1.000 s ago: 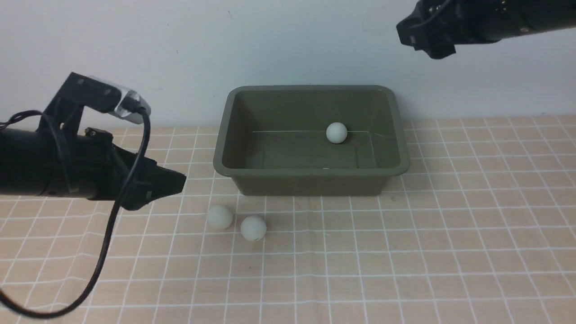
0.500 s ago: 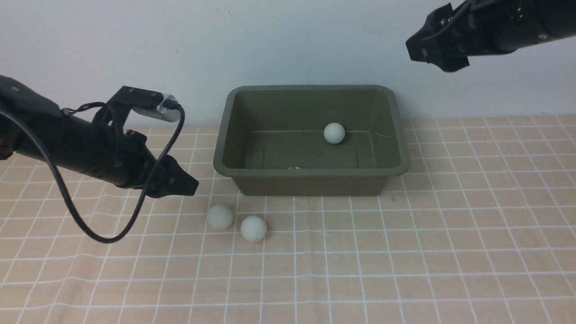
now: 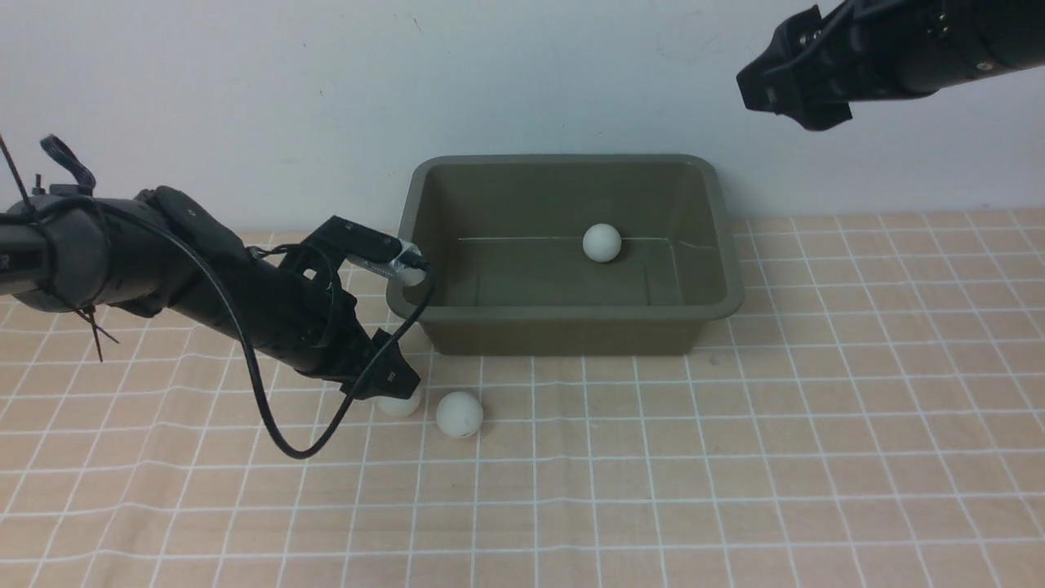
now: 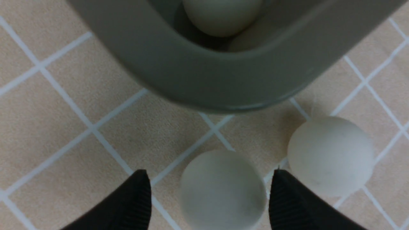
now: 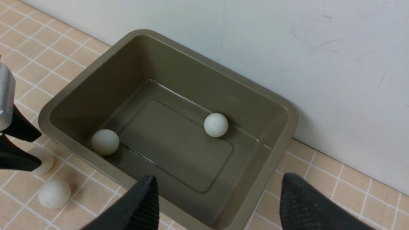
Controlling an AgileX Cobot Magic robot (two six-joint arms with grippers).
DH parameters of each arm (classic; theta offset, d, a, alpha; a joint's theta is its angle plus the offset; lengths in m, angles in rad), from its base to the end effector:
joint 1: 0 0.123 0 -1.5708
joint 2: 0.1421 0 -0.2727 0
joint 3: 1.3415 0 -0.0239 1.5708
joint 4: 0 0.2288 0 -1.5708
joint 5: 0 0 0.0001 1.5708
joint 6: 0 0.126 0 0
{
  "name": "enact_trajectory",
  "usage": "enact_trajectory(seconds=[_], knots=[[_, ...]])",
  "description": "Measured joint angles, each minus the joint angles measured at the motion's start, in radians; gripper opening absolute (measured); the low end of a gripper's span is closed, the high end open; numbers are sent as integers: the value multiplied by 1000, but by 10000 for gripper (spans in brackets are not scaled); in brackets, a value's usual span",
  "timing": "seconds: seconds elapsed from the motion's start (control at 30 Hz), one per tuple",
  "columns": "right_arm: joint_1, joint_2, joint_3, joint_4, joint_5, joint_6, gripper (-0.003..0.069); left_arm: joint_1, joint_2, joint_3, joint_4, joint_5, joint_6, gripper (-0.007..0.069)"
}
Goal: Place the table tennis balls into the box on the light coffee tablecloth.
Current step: 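Reach for and grasp a ping pong ball on the table beside the basket, then drop the ball into the bin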
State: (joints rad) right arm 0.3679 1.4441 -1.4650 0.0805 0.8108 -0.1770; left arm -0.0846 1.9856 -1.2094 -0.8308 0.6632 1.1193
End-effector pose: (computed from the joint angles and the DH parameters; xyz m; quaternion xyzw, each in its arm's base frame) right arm 0.3007 0.1238 0.3629 -0.2315 0.8766 0.0780 0.4147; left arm 0.3730 -0.0892 0.1240 0.2768 0.9133 -0.1954 0.2260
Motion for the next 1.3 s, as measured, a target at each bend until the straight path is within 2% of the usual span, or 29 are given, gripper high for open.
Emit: enact_trajectory(seconds=[0.13,0.27,0.37,0.7,0.8,0.83,0.9,0.93,1.0,1.17,1.3], knots=[[0,0,0,0,1,0,467,-9,31,0,0,-9,0,409],[0,0,0,0,-2,0,467,-16,35,0,4,-10,0,321],[0,0,0,0,-5,0,467,-15,20,0,24,20,-10,319],[0,0,0,-4,-35,-1,462,-1,-177,-39,33,276,4,318],[0,0,0,-4,-38,-2,454,-1,-197,-71,-5,290,39,318],[0,0,0,-4,-39,-3,445,-1,-198,-105,-73,292,92,318],[0,0,0,-4,-39,-3,440,-1,-193,-126,-128,285,129,318],[0,0,0,-4,-39,-1,433,-1,-178,-166,-201,253,192,318],[0,0,0,-4,-39,2,430,-1,-145,-216,-263,210,239,318],[0,0,0,-4,-49,4,429,-1,-49,-325,-291,192,262,318],[0,0,0,-4,-61,4,429,-1,49,-430,-276,223,229,326]])
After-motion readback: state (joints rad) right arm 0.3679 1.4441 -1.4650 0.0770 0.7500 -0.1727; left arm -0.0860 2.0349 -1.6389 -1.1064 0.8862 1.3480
